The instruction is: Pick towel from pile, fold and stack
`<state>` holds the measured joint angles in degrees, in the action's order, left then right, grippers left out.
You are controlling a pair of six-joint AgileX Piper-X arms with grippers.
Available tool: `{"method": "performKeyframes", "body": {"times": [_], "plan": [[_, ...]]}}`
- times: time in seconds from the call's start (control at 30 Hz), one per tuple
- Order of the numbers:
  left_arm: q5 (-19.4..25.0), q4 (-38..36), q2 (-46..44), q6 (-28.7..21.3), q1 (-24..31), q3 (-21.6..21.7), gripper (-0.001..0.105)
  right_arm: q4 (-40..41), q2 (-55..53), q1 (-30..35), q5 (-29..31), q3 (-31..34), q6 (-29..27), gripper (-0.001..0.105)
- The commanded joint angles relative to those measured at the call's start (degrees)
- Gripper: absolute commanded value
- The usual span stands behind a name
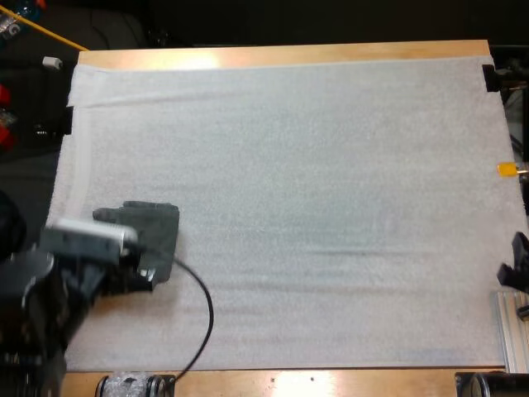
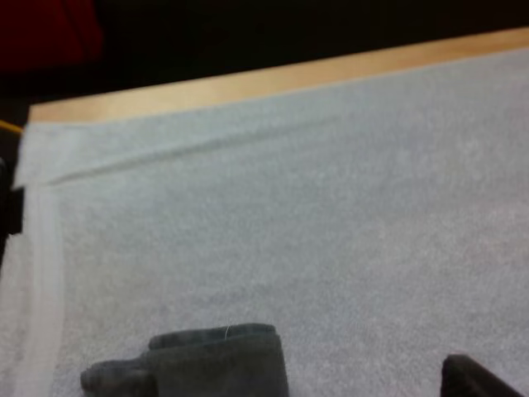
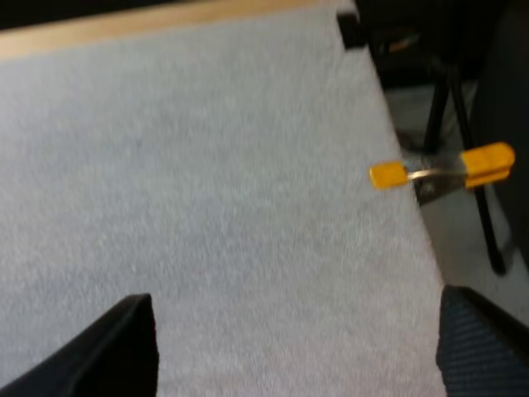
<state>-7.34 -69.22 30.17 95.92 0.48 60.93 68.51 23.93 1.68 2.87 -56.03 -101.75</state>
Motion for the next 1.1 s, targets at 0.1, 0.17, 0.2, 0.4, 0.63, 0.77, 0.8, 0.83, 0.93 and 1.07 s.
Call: {"method": "performKeyframes", "body": {"times": [0.1, 0.17, 0.2, 0.4, 0.63, 0.77, 0.8, 0.83, 0.93, 1.07], "plan": [[2.6, -0.1, -8.2, 0.2, -0.3, -5.1, 0.064, 1.6, -6.7, 0.0, 0.0, -0.5, -0.9, 0.067], [2.7, -0.1, -12.3, 0.2, -0.3, -7.6, 0.064, 2.3, -9.5, 0.0, 0.0, -0.5, -0.9, 0.067], [2.7, -0.2, -14.8, 0.2, -0.3, -8.9, 0.064, 3.0, -10.9, 0.0, 0.0, -0.5, -0.9, 0.067], [2.5, -2.5, -25.3, 0.2, -0.3, -11.4, 0.064, 8.8, -18.2, 0.0, 0.0, -0.5, 0.6, 0.067], [2.5, -9.8, -33.5, -0.6, -0.3, -11.4, 0.064, 11.5, -26.3, 0.0, 0.0, -0.5, 1.4, 0.067], [2.6, -14.5, -37.0, -1.3, -0.3, -11.4, 0.064, 13.7, -27.1, 0.0, 0.2, -1.2, 3.0, 0.067], [2.6, -15.7, -38.1, -1.3, -0.3, -11.4, 0.064, 13.8, -27.2, 0.0, 0.0, -1.0, 2.9, 0.067], [2.6, -16.7, -39.0, -1.3, -0.3, -11.4, 0.064, 13.8, -27.2, 0.0, -0.1, -0.8, 2.9, 0.067], [2.3, -20.8, -39.0, -1.3, 0.2, -10.6, 0.064, 13.8, -27.2, 0.0, -0.1, -0.4, 2.9, 0.067], [1.2, -19.8, -39.0, -1.3, 0.4, -10.6, 0.064, 13.6, -27.2, 0.0, -0.1, -0.4, 2.9, 0.067]]}}
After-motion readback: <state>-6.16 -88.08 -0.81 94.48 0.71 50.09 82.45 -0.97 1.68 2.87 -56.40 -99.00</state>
